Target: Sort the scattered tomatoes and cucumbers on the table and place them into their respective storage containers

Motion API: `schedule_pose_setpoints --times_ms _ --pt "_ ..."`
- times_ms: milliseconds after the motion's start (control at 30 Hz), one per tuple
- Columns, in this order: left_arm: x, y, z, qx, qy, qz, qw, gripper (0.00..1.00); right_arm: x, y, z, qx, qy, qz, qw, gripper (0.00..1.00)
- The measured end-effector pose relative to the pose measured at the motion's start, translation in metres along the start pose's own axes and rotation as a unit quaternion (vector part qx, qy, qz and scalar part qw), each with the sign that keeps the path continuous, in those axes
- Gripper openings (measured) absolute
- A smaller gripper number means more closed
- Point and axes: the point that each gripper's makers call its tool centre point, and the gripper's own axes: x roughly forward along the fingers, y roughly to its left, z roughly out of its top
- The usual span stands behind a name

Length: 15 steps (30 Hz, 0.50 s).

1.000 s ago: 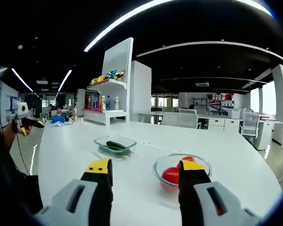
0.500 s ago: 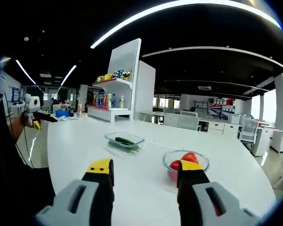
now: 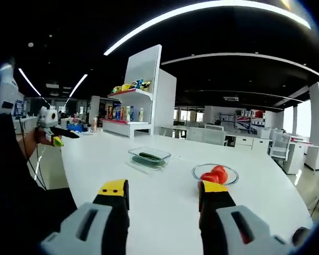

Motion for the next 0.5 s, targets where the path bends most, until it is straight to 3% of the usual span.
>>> schedule_pose_setpoints --times_ms 500 --pt "0.007 -0.005 0.001 0.008 0.01 -0.001 0.9999 0.67 -0.054 0.019 -0.007 0.021 0.001 -0.025 0.9995 0.49"
